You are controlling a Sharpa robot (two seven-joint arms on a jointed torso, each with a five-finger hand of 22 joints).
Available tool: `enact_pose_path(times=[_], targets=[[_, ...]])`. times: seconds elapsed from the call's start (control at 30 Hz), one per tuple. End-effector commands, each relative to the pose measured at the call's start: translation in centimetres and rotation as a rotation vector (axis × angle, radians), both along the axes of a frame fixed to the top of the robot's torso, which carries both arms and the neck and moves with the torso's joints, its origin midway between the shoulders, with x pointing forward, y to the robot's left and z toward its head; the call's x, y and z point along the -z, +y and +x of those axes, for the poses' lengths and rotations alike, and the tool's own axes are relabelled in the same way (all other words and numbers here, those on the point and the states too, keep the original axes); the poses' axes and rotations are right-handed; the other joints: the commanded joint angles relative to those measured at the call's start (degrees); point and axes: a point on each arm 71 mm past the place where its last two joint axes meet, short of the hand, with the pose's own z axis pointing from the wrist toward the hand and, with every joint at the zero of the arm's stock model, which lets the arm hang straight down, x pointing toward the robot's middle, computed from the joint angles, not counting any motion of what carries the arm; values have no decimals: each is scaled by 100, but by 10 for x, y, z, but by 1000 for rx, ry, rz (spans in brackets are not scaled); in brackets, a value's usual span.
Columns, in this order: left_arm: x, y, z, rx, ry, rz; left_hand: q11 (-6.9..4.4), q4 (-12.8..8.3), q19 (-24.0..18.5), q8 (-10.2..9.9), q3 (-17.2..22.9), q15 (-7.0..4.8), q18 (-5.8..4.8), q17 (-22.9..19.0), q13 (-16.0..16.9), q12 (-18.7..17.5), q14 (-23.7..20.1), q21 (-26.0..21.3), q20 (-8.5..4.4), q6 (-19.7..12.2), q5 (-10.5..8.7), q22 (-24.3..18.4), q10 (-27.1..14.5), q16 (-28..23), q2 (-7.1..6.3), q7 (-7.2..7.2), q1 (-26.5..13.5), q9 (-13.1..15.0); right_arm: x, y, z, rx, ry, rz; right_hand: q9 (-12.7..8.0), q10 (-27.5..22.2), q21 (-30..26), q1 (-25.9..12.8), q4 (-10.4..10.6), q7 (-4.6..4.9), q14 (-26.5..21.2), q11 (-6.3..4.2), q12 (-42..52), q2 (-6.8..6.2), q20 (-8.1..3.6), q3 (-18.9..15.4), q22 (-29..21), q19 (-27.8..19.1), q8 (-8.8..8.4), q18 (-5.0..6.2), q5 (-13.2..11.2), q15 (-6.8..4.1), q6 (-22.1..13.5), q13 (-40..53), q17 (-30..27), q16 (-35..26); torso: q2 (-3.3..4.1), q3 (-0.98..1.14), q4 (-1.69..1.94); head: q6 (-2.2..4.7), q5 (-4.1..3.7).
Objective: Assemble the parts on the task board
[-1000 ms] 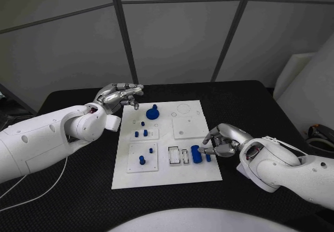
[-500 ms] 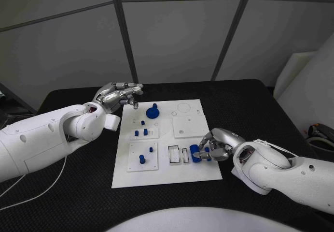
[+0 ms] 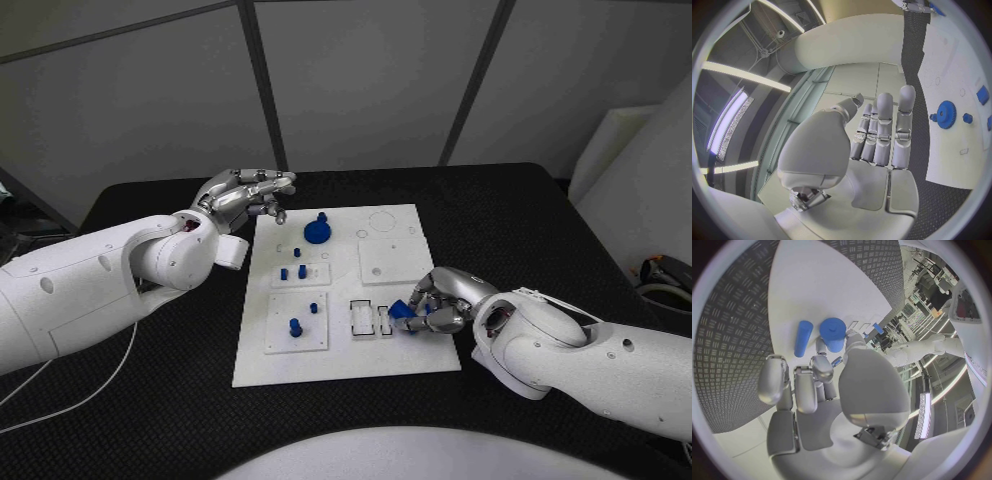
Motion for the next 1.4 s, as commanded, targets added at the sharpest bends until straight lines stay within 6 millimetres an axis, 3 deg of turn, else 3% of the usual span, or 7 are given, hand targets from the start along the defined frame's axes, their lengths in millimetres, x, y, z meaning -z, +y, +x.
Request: enact_pose_path(times=[0.03,0.23,0.33,0.67,0.93,1.4], targets=[[-2,-1,0,11,-7,-5,18,10,-12,13,-32,-1,290,-12,-7,23,-26,-23,9,-31,-22,-10,-45,24,60,0,-7,-8,12,2,-7,6,68,-27,0,13,-4,48,-1,-30,342,-18,85,171,-3,-3,30,12,30,-104,92,-7,22,78,77,40,5,1,0,-5,6],[-2,0,0,10,-7,-4,23,31,-10,15,-47,2,289,-20,-7,25,-29,-30,12,-37,-21,-16,-52,29,70,4,-26,-8,9,2,-9,32,45,15,52,100,49,162,-13,-92,375,-72,202,332,-38,-11,122,75,151,-123,309,-50,186,244,247,119,4,-5,-4,-4,0],[-1,1,0,10,-7,-4,23,31,-10,15,-47,2,289,-20,-7,25,-29,-30,12,-37,-21,-16,-52,29,70,4,-26,-8,6,2,-10,42,28,41,66,126,67,178,-11,-106,383,-85,236,357,-49,-23,152,95,175,-129,363,-60,219,291,290,139,4,1,1,6,-7],[-1,1,0,9,-5,-4,23,31,-10,15,-47,2,289,-20,-7,25,-29,-30,12,-37,-21,-16,-52,29,70,4,-26,-8,-10,4,-18,70,-31,136,100,170,116,228,-15,-144,406,-118,285,413,-74,-47,235,150,226,-147,465,-87,291,368,415,196,11,-12,21,29,-27],[0,-1,0,11,-5,-5,23,31,-10,15,-47,2,289,-20,-7,25,-29,-30,12,-37,-21,-16,-52,29,70,4,-26,-8,-23,17,-19,46,-44,179,106,182,131,232,-13,-150,414,-123,300,421,-78,-54,261,167,233,-152,482,-92,305,390,458,214,15,-17,41,52,-21],[1,-4,1,18,-3,-8,23,31,-10,15,-47,2,289,-20,-7,25,-29,-30,12,-37,-21,-16,-52,29,70,4,-26,-8,-12,42,-12,23,36,167,192,230,165,-3,19,-207,425,-170,310,548,-114,-210,318,199,283,-163,378,-129,449,457,547,257,22,-10,43,89,54]])
